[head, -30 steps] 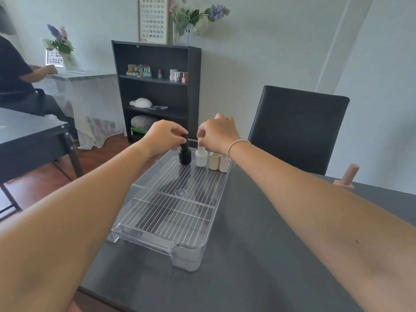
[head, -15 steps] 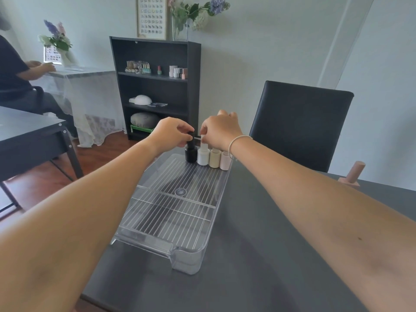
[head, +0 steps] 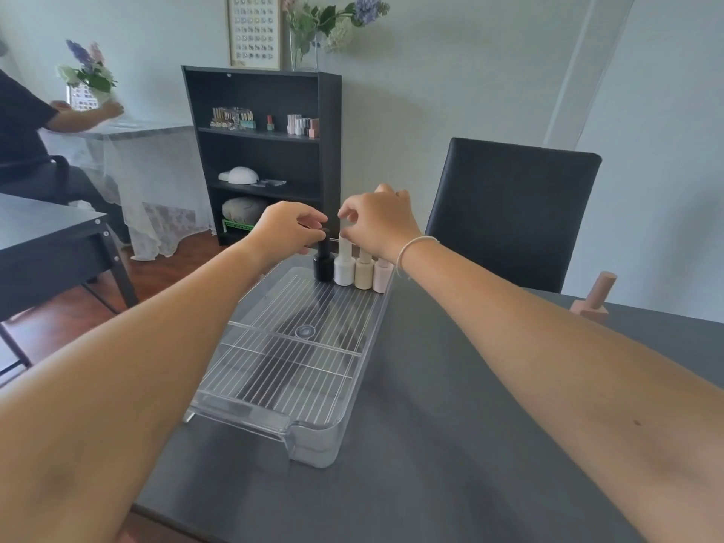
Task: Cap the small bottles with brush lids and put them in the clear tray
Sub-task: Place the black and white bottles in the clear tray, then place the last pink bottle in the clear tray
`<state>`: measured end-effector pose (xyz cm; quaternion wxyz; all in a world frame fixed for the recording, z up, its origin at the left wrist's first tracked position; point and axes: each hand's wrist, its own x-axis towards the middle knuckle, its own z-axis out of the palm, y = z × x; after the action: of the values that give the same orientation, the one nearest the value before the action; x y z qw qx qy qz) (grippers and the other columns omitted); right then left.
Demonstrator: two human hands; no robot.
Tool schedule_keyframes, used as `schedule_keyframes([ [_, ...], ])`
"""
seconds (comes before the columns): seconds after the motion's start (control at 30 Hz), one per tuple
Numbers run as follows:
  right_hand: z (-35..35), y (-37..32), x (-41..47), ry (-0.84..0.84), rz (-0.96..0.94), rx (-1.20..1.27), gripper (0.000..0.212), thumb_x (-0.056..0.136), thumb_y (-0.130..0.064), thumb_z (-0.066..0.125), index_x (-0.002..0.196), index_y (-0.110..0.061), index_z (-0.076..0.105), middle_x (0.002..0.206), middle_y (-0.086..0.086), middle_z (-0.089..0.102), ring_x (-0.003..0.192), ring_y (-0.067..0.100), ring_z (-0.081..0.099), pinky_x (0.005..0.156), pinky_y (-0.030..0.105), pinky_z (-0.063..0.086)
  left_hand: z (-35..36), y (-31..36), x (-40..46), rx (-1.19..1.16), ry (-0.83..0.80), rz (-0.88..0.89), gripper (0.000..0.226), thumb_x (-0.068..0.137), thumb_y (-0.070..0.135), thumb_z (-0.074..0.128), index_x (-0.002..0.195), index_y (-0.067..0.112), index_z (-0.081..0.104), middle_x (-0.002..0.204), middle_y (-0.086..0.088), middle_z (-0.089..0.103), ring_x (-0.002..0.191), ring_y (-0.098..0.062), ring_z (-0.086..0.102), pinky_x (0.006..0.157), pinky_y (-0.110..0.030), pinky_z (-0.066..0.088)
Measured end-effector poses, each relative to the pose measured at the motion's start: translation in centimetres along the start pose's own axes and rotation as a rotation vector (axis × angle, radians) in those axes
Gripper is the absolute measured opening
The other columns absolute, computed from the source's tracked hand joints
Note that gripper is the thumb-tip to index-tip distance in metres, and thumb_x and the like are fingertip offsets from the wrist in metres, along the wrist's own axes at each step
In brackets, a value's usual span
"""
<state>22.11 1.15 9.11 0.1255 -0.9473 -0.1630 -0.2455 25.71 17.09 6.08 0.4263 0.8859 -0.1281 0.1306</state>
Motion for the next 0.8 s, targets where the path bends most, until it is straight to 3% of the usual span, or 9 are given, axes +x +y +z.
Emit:
schedule_keyframes([
  [0.17,-3.8,1.7,-3.2,0.159,-0.012,0.153,0.024,0.087,-0.028,0.057,0.109,-0.020,0.064,0.108,-0.002,0.068,0.110,0.022,0.048,0.085,0.033,0.025,-1.1,3.3,-0.1,0.072,0.075,0.149,0.024,0.085,0.020,0.062,0.109,0.022,0.064,0.097,0.008,0.061,0.079,-0.006,0.059,0.062,-0.016,0.049],
  [0.27,-6.3,3.9,-6.7,0.270,0.031,0.221,0.024,0.086,-0.030,0.058,0.107,-0.021,0.065,0.110,-0.004,0.068,0.108,0.018,0.051,0.084,0.030,0.024,-0.4,6.8,-0.7,0.032,0.094,0.241,0.023,0.086,0.022,0.061,0.109,0.023,0.063,0.097,0.010,0.061,0.077,-0.005,0.060,0.053,-0.009,0.047],
  [0.47,-10.0,10.5,-15.4,0.448,0.145,0.256,0.023,0.084,-0.031,0.060,0.105,-0.023,0.064,0.108,-0.008,0.066,0.098,0.011,0.054,0.093,0.042,0.042,5.0,14.8,-3.0,-0.019,-0.021,0.372,0.023,0.087,0.025,0.059,0.109,0.025,0.062,0.093,0.013,0.061,0.074,-0.007,0.061,0.063,-0.009,0.044],
  [0.57,-10.7,14.5,-19.7,0.530,0.262,0.257,0.022,0.083,-0.033,0.057,0.103,-0.024,0.063,0.101,-0.018,0.059,0.087,-0.005,0.047,0.092,0.037,0.042,8.9,18.0,-4.3,-0.059,-0.110,0.404,0.022,0.085,0.024,0.060,0.108,0.025,0.063,0.094,0.013,0.062,0.079,-0.010,0.061,0.070,-0.013,0.046],
  [0.63,-10.8,17.2,-22.2,0.493,0.376,0.248,0.023,0.085,-0.035,0.056,0.106,-0.026,0.060,0.106,-0.018,0.057,0.095,-0.001,0.047,0.095,0.033,0.039,11.7,19.4,-5.0,-0.059,-0.173,0.415,0.028,0.085,0.026,0.061,0.112,0.024,0.061,0.102,0.007,0.063,0.082,-0.012,0.061,0.070,-0.012,0.044],
  [0.7,-10.4,19.5,-24.1,0.352,0.470,0.209,0.032,0.085,-0.038,0.055,0.115,-0.027,0.057,0.121,-0.012,0.057,0.113,0.014,0.049,0.100,0.033,0.035,14.2,20.3,-5.6,-0.045,-0.229,0.415,0.034,0.084,0.029,0.062,0.118,0.026,0.058,0.110,0.005,0.060,0.085,-0.011,0.060,0.068,-0.011,0.041],
  [0.8,-9.2,21.0,-24.7,0.109,0.516,0.106,0.046,0.085,-0.046,0.052,0.127,-0.026,0.050,0.136,-0.006,0.050,0.127,0.019,0.042,0.105,0.034,0.031,16.1,20.3,-6.1,-0.044,-0.286,0.366,0.042,0.084,0.032,0.062,0.124,0.029,0.052,0.118,0.006,0.056,0.090,-0.011,0.058,0.062,-0.014,0.041],
])
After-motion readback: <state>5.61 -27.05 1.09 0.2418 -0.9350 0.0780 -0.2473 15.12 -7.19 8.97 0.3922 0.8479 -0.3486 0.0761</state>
